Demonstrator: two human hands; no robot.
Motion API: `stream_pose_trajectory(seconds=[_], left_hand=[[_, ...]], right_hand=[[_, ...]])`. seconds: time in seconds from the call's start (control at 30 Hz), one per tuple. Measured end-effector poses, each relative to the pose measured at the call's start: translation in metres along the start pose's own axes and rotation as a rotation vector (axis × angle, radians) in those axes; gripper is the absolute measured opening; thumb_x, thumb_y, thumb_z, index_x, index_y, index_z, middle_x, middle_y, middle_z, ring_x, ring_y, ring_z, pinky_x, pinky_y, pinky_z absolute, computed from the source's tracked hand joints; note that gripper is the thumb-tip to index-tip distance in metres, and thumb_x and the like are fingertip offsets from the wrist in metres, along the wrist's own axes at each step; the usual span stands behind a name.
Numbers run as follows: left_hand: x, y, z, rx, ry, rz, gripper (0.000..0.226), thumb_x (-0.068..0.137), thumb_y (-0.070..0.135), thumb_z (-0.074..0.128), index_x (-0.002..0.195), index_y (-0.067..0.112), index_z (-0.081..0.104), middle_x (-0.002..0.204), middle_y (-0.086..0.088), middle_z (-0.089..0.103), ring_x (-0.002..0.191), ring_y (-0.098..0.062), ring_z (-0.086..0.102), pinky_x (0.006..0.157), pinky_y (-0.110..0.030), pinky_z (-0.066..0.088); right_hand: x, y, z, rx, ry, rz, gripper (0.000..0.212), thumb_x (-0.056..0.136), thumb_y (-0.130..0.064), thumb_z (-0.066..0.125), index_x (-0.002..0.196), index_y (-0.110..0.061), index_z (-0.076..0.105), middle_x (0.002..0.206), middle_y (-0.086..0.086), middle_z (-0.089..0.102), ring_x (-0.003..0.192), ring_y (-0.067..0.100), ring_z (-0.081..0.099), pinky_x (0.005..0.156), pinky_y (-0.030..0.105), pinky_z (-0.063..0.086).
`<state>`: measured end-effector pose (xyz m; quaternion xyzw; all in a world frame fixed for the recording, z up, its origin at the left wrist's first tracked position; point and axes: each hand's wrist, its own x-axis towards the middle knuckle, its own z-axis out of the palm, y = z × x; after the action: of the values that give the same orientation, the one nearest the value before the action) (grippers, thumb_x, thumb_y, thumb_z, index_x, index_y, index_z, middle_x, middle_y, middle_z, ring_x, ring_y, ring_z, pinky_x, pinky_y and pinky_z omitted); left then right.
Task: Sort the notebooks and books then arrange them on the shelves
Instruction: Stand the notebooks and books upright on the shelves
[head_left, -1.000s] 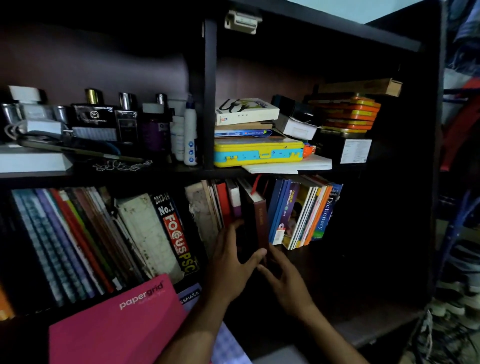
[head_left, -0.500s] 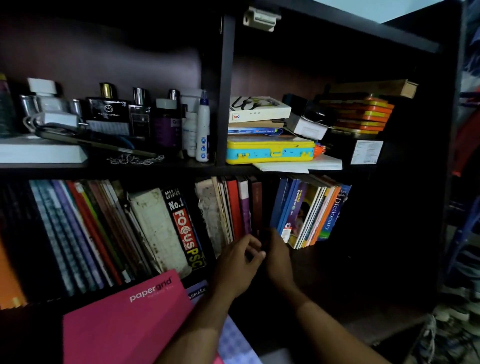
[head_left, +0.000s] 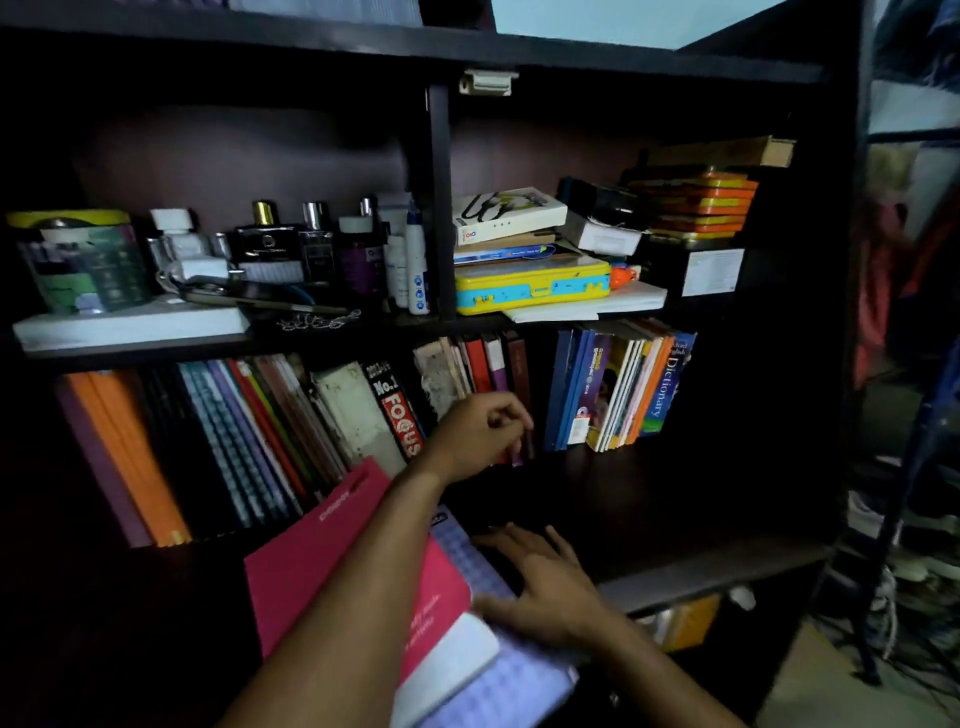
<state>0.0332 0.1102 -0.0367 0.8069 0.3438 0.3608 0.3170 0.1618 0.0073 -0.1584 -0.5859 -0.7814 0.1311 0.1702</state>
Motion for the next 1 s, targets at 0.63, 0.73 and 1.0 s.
stream_pose_trajectory(seconds=[0.63,0.73,1.0], left_hand=[[-0.23,-0.063,-0.045,0.264,0.597,-0.824,0.088,0.074,0.043,0.086,0.145,0.012,0.044,0.132,-0.019,0.06,0.12,-0.035,0.059,0.101,-0.041,0.048],[-0.231,-0.052,-0.044,-0.336,0.816,-0.81,0.074,0.077,0.002,0.083,0.141,0.0,0.046,0.12,-0.023,0.067,0.094,-0.028,0.068,0.084,-0.04,0.057],[-0.244,-0.004,-0.102,-0.044,1.102,-0.461,0.045,0.096,0.037,0.062,0.132,0.012,0.053,0.122,-0.008,0.068,0.107,-0.028,0.066,0.095,-0.046,0.054]], right_hand=[[0.009,-0.029,-0.014,-0.006,-0.035,0.182,0.063,0.093,-0.053,0.058,0.147,-0.025,0.04,0.151,0.006,0.045,0.137,0.028,0.045,0.114,0.05,0.031],[0.011,-0.073,-0.023,-0.216,-0.044,0.125,0.067,0.09,-0.038,0.056,0.151,-0.023,0.031,0.147,0.012,0.04,0.135,0.035,0.041,0.112,0.056,0.03],[0.035,-0.171,-0.039,-0.166,0.042,-0.34,0.059,0.089,-0.037,0.058,0.142,-0.024,0.039,0.134,0.004,0.049,0.126,0.03,0.05,0.101,0.045,0.043]])
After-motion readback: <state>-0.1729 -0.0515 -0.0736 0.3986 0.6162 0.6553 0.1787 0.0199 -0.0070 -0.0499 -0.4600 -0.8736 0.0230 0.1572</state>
